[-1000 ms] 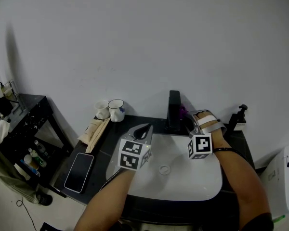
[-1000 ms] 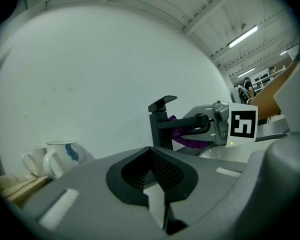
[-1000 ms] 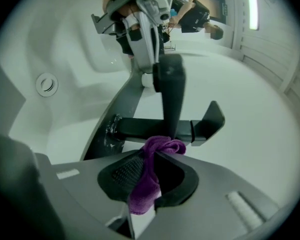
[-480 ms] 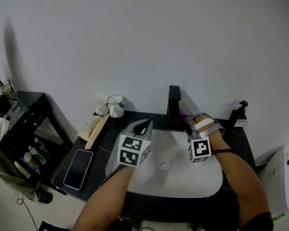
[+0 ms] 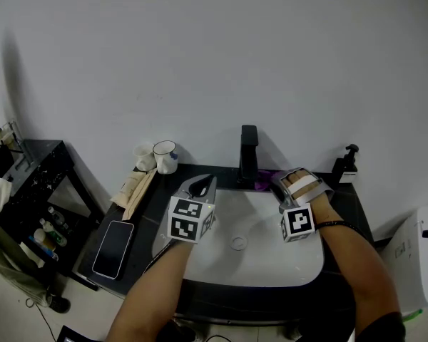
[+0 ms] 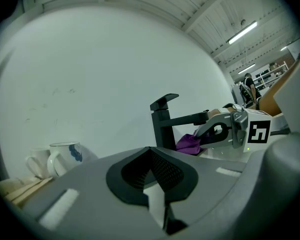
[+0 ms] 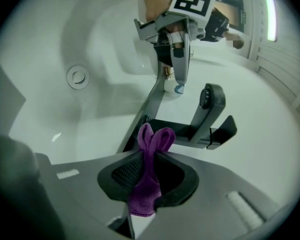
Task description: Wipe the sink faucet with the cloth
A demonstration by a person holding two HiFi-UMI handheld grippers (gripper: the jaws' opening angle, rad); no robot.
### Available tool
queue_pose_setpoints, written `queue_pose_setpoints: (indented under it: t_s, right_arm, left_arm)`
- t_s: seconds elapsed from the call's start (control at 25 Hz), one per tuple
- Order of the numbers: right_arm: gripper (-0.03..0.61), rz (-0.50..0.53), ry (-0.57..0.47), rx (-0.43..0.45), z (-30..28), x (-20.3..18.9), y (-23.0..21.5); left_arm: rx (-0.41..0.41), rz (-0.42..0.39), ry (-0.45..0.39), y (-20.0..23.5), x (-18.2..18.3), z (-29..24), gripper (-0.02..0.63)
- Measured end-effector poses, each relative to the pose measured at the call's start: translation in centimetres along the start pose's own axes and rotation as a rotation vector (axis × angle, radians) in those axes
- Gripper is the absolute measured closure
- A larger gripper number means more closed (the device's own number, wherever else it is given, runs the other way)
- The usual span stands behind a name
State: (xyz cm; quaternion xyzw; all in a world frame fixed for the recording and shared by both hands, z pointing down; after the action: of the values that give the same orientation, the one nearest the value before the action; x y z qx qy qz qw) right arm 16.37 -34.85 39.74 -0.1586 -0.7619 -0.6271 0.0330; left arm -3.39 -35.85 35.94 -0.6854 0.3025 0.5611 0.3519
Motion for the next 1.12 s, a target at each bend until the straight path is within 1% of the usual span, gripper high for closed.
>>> queue_pose_setpoints:
  t_s: [0.12,0.2,0.36,0.48,0.52,0.6,0.68,0.8,0.84,0.92,1.0,1.08,1.12]
  right_arm:
    - [0.511,-0.041,0.012,-0.013,1.1,-0.2,-0.6]
    - [0.511,-0.102,0.008,-0.009,2.0,-0.2,-0.9]
    - [0.512,-0.340,-0.035,0.042,4.3,0.7,-2.0]
    - [0.515,-0.504,-0.092,0.093,6.0,2.4,-2.6]
    - [0.515,-0.581,-0.115,0.117,6.3,3.1,-2.8]
    - [0.517,-0.792,-0.166,0.177,6.8,4.4,-3.4]
    - [0.517,-1.046,-0.221,0.231,6.7,5.7,-4.4]
    - [0.517,-1.416,-0.282,0.259,5.6,7.2,-5.2]
    - [0.517,-1.558,-0.293,0.263,5.1,7.6,-5.2]
    - [0.517,-1.866,-0.305,0.265,3.9,8.0,-4.9]
    - [0.517,-2.132,-0.299,0.247,2.5,8.3,-4.4]
    - [0.517,-2.328,-0.296,0.205,1.4,8.5,-3.9]
    - [0.517,-2.400,-0.305,0.175,1.0,8.7,-3.9]
  left_arm:
    - [0.009,-0.003,0.001,0.2,0.0,0.1,0.597]
    - [0.019,0.003,0.003,0.5,0.0,0.2,0.597]
    - [0.038,0.007,0.004,0.8,0.1,0.3,0.597]
    - [0.055,0.001,0.008,1.0,0.1,0.5,0.597]
    - [0.063,0.001,0.006,1.1,0.1,0.5,0.597]
    - [0.087,0.005,-0.012,1.5,0.3,0.8,0.597]
    - [0.125,0.018,-0.048,2.2,0.8,1.5,0.597]
    - [0.186,0.051,-0.098,3.6,1.3,2.8,0.595]
    - [0.202,0.064,-0.109,4.1,1.4,3.2,0.597]
    - [0.232,0.088,-0.128,5.0,1.6,4.2,0.597]
    - [0.268,0.110,-0.155,5.9,1.8,5.1,0.597]
    - [0.297,0.127,-0.188,6.5,2.1,6.0,0.597]
    - [0.310,0.129,-0.203,6.8,2.2,6.4,0.597]
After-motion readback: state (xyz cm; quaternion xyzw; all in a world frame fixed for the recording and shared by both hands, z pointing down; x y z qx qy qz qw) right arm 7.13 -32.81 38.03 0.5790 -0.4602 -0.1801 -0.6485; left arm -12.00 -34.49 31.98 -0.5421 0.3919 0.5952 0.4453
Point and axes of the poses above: the fingertips, and each gripper's own axes: z backward along the fingers, y to its left, x out of its top, the point moved 7 cm from there along z, backward along the fingers, and after that the axes turned 5 degrees about y, right-handed, at the moved point
